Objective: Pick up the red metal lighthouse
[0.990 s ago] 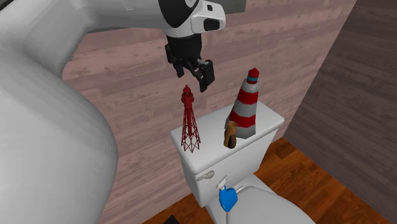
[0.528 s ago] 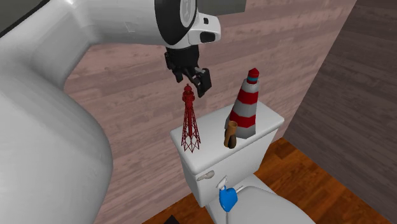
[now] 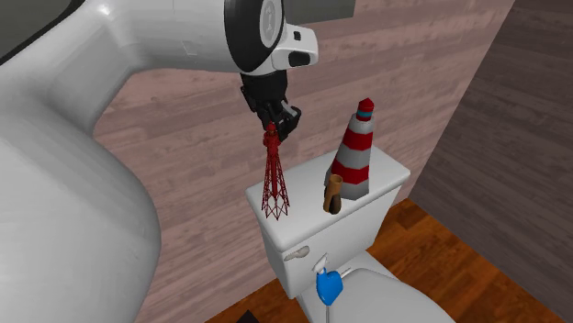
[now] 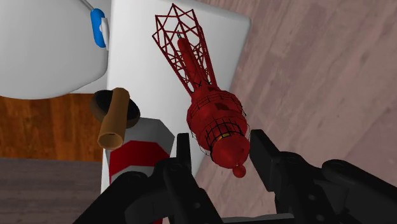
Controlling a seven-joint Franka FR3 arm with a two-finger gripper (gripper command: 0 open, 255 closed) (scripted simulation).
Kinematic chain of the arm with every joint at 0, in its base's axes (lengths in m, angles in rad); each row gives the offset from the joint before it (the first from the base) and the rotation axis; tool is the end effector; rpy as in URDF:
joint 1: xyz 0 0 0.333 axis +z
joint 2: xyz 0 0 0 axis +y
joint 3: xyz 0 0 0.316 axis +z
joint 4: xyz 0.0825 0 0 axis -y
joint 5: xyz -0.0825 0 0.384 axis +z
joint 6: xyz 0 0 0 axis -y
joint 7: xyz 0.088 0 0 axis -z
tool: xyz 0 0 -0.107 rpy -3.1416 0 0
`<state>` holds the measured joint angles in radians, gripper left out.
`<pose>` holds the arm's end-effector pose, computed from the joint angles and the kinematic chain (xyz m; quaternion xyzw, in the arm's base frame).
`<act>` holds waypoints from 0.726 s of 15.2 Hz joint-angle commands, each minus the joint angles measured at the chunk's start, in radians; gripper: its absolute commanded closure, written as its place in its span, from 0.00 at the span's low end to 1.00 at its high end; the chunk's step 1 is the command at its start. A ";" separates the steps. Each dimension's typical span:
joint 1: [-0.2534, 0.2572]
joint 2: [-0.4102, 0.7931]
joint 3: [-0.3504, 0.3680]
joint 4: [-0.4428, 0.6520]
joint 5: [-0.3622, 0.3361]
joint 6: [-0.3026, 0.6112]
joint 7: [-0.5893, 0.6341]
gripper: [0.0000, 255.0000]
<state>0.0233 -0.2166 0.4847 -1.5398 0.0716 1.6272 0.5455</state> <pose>0.4079 0.2773 0.7433 -0.9901 0.0134 -0.1275 0.0572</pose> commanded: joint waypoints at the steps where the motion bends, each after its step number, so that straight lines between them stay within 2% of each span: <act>1: 0.000 0.001 0.000 -0.001 0.000 0.000 0.000 1.00; 4: 0.000 -0.004 -0.002 -0.008 0.002 0.002 -0.002 1.00; 11: 0.000 0.067 0.019 0.166 -0.033 -0.108 0.021 1.00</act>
<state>0.0224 -0.1641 0.4989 -1.4054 0.0461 1.5381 0.5615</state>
